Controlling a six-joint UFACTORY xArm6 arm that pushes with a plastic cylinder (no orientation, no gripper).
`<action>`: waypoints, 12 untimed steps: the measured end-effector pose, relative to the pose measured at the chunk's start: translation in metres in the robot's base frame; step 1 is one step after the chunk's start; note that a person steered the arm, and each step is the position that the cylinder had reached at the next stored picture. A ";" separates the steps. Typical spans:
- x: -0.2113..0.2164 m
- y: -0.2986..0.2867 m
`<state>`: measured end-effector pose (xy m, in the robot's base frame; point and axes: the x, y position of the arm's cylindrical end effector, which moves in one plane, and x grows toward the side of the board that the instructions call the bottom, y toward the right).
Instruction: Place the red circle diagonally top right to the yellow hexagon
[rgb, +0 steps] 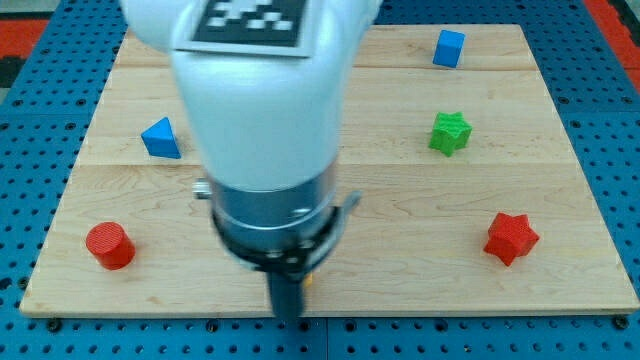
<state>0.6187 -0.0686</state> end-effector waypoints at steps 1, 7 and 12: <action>0.000 -0.105; -0.097 -0.153; -0.063 -0.062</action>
<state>0.5556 -0.1307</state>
